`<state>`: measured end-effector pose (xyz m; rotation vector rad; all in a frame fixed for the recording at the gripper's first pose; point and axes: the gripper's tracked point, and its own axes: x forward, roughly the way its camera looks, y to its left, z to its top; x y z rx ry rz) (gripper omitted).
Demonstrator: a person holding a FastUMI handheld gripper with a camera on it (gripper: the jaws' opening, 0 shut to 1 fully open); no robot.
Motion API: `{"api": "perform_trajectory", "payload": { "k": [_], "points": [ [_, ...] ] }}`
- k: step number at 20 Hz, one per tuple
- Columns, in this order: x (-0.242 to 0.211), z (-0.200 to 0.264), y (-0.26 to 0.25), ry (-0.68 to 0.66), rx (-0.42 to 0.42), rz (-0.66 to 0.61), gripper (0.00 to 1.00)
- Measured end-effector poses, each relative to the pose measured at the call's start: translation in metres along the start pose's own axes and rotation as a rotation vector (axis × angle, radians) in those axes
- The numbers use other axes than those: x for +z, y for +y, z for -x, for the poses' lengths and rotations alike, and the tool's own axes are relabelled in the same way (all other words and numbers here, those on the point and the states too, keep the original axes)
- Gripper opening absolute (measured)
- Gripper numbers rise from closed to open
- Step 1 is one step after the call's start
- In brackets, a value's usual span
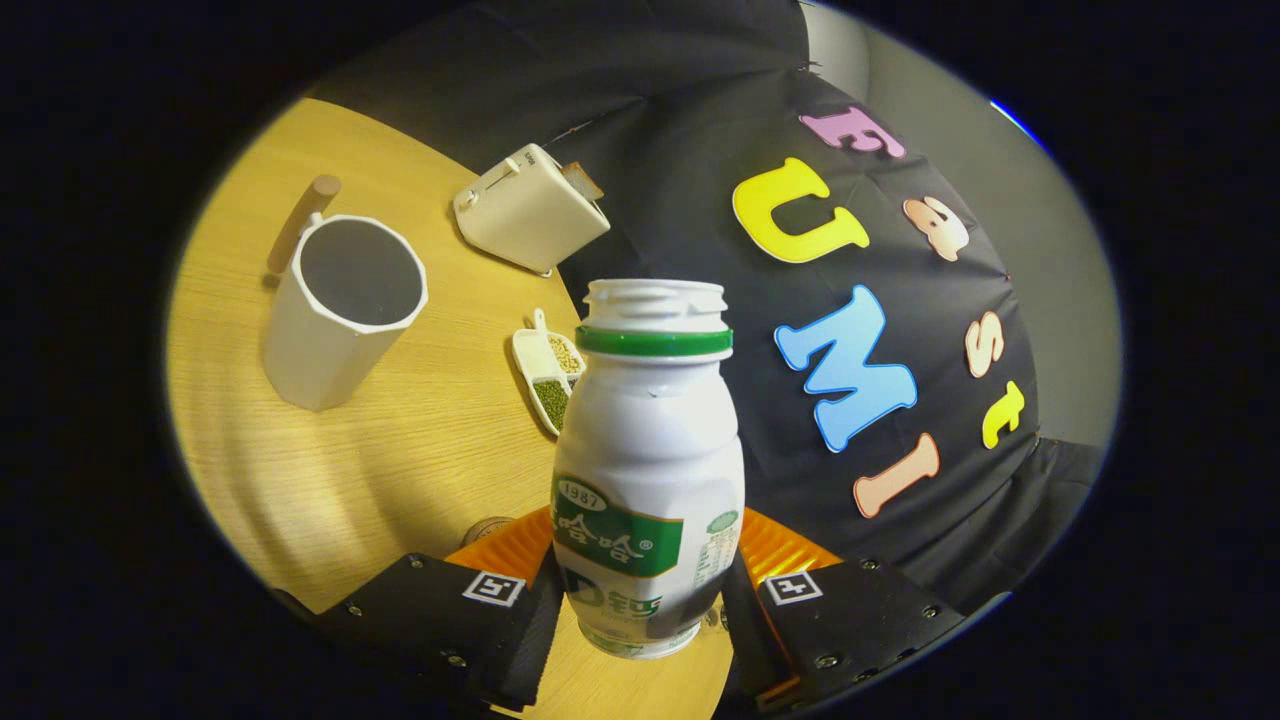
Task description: Take the bottle from table, then pour the juice into the cup, finally place the bottle on the coaster
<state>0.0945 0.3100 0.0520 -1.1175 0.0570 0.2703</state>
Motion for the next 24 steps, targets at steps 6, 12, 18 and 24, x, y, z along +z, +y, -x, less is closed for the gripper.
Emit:
{"api": "perform_trajectory", "payload": {
  "k": [6,12,18,24],
  "points": [
    [0.009,-0.007,0.004,0.003,0.011,0.102,0.72],
    [0.013,-0.008,0.006,0.004,0.015,0.174,0.72],
    [0.024,-0.009,0.008,-0.017,0.004,0.281,0.72],
    [0.033,-0.015,0.008,-0.032,-0.005,0.383,0.72]
  ]
}}
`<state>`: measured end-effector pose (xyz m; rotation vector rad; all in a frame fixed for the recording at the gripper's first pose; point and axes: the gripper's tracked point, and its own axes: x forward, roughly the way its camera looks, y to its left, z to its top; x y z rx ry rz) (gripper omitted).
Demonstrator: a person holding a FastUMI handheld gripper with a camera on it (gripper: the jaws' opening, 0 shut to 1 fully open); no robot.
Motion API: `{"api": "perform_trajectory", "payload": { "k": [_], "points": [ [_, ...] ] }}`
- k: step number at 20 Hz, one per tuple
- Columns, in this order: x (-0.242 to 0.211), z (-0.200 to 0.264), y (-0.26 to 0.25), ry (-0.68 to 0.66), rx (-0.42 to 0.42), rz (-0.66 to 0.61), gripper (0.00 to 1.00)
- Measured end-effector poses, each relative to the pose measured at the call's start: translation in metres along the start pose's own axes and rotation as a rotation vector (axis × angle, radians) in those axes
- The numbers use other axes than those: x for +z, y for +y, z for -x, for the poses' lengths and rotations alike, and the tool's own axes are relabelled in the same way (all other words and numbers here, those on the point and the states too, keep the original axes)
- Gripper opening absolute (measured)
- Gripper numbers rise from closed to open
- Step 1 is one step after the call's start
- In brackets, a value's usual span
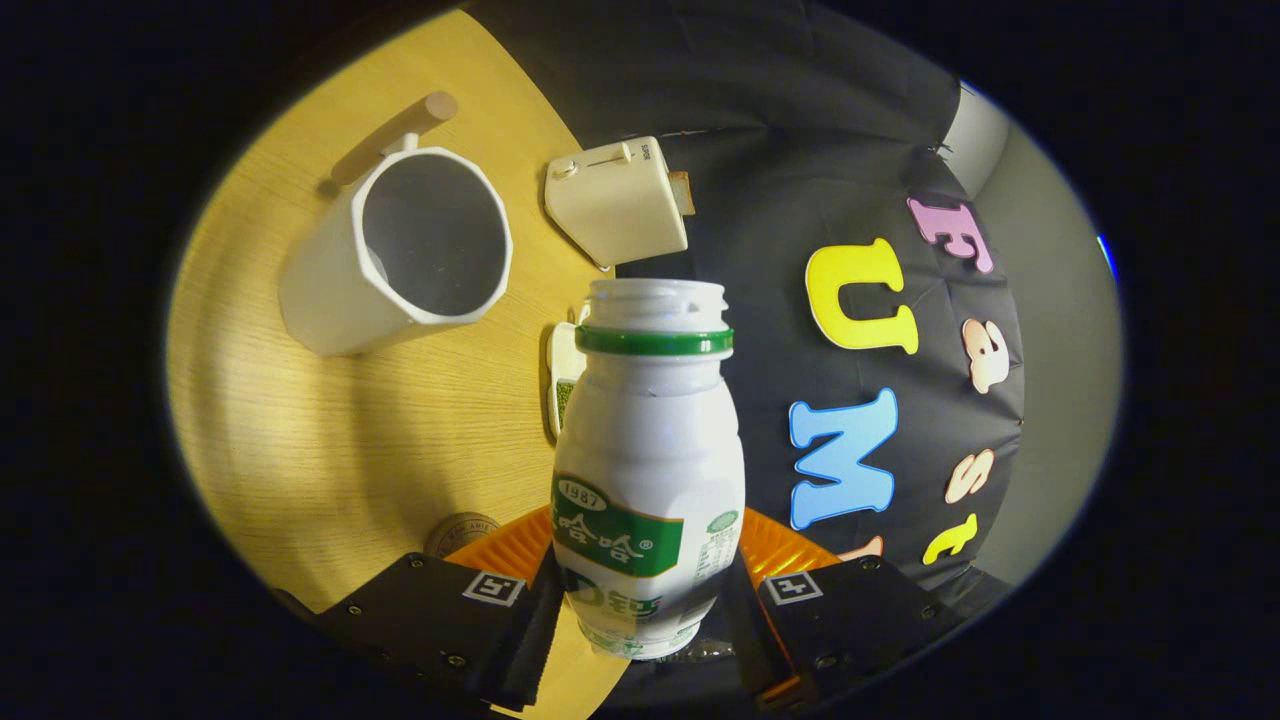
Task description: Take the bottle from table, then pour the juice into the cup, finally place the bottle on the coaster
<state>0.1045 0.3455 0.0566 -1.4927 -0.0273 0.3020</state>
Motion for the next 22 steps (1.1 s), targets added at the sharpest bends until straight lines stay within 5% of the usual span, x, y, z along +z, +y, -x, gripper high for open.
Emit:
{"api": "perform_trajectory", "payload": {
  "k": [22],
  "points": [
    [0.018,-0.002,-0.005,-0.024,-0.055,0.253,0.72]
  ]
}}
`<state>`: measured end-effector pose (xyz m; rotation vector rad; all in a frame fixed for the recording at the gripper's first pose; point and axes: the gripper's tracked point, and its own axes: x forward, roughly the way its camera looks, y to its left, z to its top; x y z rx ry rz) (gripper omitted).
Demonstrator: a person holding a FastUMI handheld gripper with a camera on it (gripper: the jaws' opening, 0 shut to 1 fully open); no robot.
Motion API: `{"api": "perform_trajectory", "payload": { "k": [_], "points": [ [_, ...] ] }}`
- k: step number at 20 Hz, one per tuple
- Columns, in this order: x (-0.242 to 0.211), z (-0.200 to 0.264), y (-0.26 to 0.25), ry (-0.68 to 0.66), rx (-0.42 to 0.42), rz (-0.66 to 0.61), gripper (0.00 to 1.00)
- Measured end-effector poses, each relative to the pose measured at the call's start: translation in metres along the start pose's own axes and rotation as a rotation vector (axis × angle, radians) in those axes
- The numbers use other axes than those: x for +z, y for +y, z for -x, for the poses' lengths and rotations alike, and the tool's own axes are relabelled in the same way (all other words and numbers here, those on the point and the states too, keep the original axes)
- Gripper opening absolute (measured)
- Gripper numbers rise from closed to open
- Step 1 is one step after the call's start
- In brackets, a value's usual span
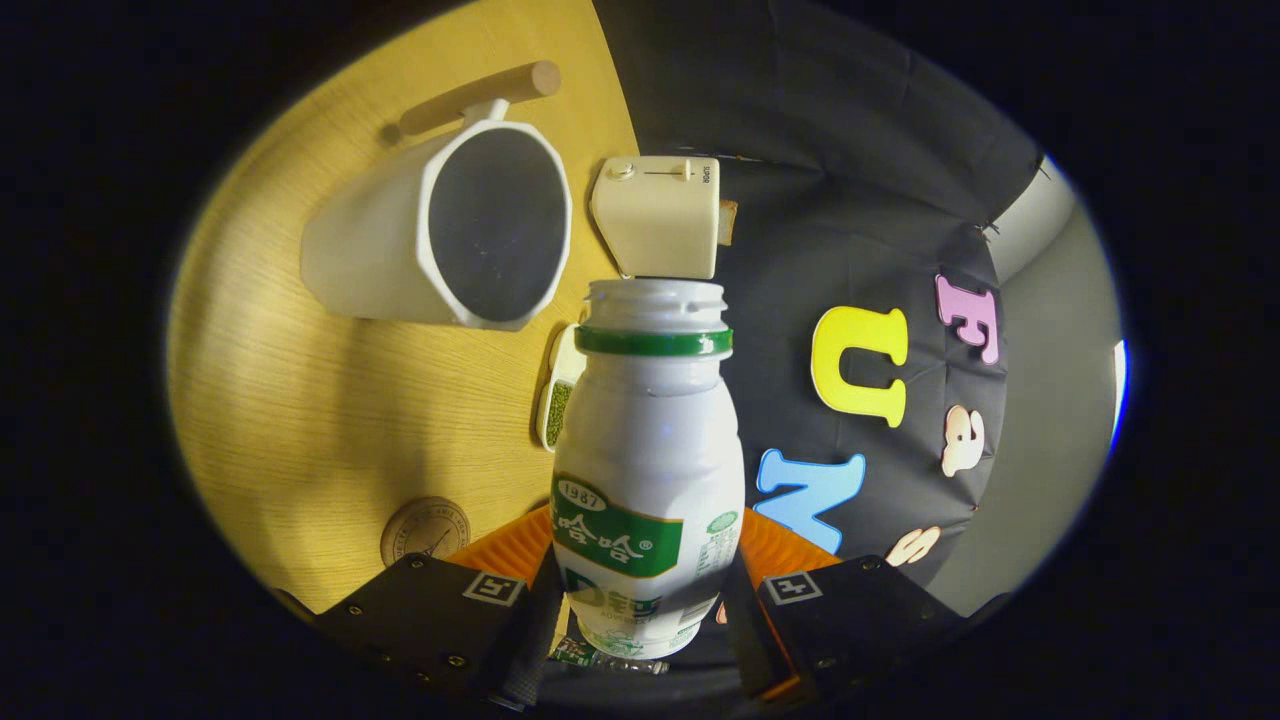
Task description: Take the bottle from table, then pour the juice into the cup, finally place the bottle on the coaster
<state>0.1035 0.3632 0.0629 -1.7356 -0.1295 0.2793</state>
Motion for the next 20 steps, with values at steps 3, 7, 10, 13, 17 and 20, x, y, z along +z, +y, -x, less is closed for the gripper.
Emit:
{"api": "perform_trajectory", "payload": {
  "k": [3,7,10,13,17,20],
  "points": [
    [0.0017,0.0002,-0.0017,-0.002,-0.004,0.032,0.72],
    [0.0038,0.0008,-0.0034,-0.005,-0.007,0.061,0.72],
    [0.0044,-0.0001,-0.0034,-0.009,-0.007,0.078,0.72],
    [0.0052,-0.0002,-0.0041,-0.010,-0.015,0.085,0.72],
    [0.0061,0.0006,-0.0082,-0.013,-0.029,0.099,0.72],
    [0.0072,0.0002,-0.0103,-0.010,-0.030,0.116,0.72]
  ]
}}
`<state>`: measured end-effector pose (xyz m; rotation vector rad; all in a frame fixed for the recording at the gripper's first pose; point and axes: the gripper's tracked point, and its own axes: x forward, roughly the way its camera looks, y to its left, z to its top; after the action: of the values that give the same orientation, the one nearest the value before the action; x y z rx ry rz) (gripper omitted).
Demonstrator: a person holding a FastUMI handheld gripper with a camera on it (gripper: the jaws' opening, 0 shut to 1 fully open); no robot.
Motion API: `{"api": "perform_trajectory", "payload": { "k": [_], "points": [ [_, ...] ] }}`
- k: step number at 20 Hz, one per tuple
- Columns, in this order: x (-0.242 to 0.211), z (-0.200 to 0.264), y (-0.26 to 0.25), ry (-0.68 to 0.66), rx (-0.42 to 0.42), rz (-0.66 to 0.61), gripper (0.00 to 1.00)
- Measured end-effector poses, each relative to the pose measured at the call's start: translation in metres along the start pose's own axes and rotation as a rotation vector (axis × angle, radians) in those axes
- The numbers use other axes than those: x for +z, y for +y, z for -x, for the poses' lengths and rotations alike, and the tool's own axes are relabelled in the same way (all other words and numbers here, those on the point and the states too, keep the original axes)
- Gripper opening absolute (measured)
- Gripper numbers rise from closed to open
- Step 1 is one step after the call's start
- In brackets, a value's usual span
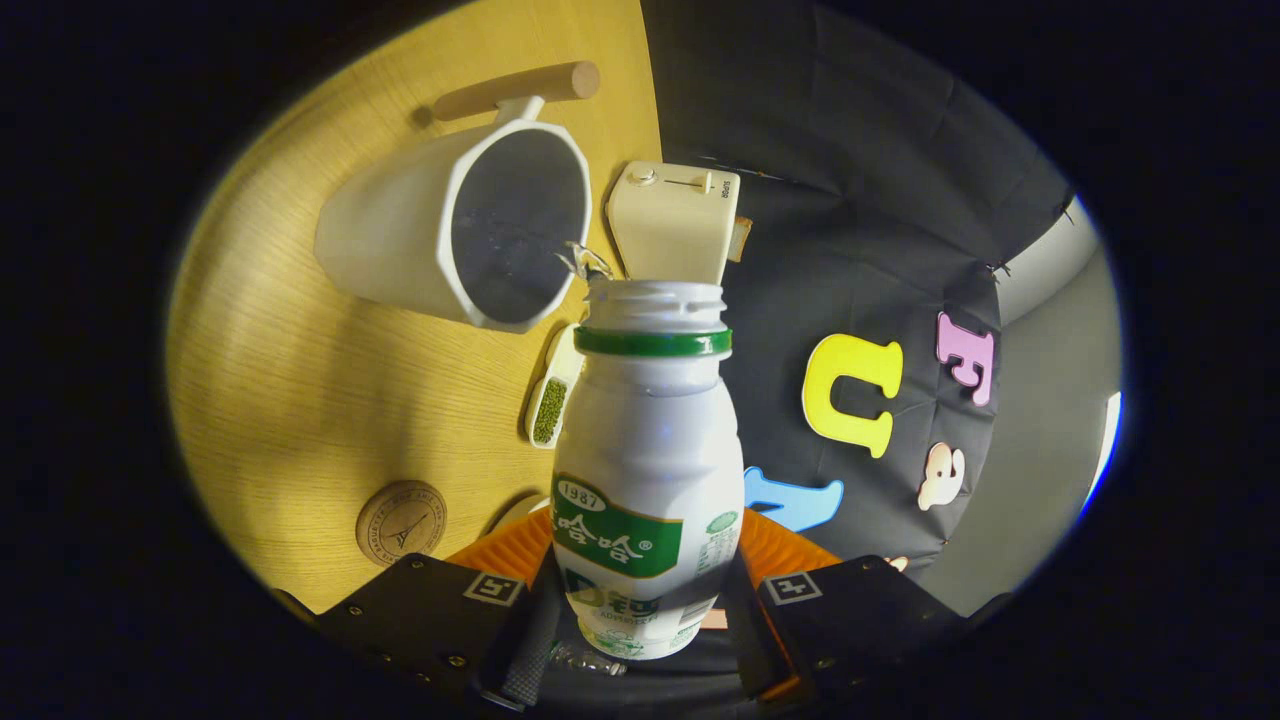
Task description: Take the bottle from table, then pour the juice into the cup, finally place the bottle on the coaster
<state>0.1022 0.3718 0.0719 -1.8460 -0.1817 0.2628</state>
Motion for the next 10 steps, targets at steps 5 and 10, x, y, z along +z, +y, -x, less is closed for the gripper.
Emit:
{"api": "perform_trajectory", "payload": {
  "k": [5,10],
  "points": [
    [0.0025,0.0032,-0.0033,-0.007,-0.012,0.019,0.72],
    [0.0020,0.0022,-0.0061,-0.003,-0.017,0.043,0.72]
  ]
}}
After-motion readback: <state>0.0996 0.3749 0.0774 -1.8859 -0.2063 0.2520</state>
